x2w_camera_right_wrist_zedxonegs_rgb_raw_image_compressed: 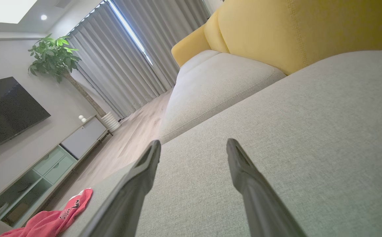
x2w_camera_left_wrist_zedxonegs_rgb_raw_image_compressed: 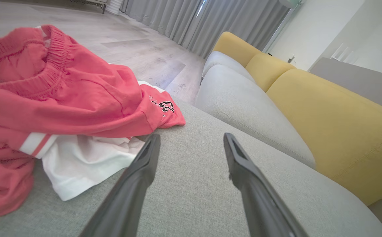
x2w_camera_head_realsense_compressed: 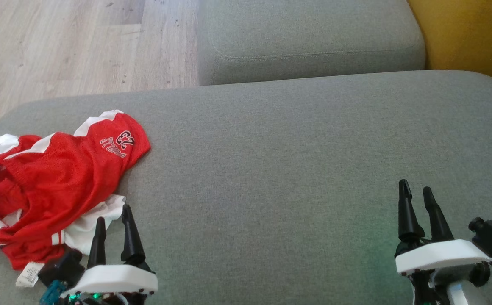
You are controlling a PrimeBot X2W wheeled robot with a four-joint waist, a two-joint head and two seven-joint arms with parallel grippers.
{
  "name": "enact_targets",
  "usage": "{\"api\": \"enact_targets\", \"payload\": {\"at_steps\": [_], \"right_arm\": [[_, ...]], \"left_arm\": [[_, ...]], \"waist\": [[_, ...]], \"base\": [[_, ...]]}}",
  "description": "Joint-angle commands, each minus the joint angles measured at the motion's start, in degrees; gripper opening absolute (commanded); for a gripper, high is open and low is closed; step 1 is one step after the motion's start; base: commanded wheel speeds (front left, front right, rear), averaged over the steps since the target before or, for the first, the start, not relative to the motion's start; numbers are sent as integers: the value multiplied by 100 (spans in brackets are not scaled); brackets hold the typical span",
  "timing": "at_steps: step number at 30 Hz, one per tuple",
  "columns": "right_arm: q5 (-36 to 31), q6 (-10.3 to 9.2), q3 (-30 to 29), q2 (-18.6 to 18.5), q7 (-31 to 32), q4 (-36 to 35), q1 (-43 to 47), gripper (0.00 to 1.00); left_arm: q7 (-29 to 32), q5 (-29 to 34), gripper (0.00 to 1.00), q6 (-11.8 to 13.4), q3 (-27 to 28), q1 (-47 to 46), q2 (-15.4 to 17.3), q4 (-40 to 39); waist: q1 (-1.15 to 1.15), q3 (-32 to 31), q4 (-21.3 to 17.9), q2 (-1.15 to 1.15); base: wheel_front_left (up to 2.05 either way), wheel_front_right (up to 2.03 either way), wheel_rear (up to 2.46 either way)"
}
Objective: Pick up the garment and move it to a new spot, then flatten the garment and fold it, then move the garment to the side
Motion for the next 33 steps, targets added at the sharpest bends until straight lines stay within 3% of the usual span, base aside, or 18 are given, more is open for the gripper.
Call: {"api": "enact_targets", "payload": {"at_steps": [1,33], "right_arm": [[-149,22,110,-46,-84,-239,-173,100],[-2674,28,219,-60,-641,-167,-81,100]], "left_arm": [[-70,146,100,25,87,-159,53,-228],[-624,2587,100,431,-252,-100,67,-176]], "waist": [[0,-1,1,0],[0,-118,42,0]], "base": [[0,0,0],[0,0,0]]}}
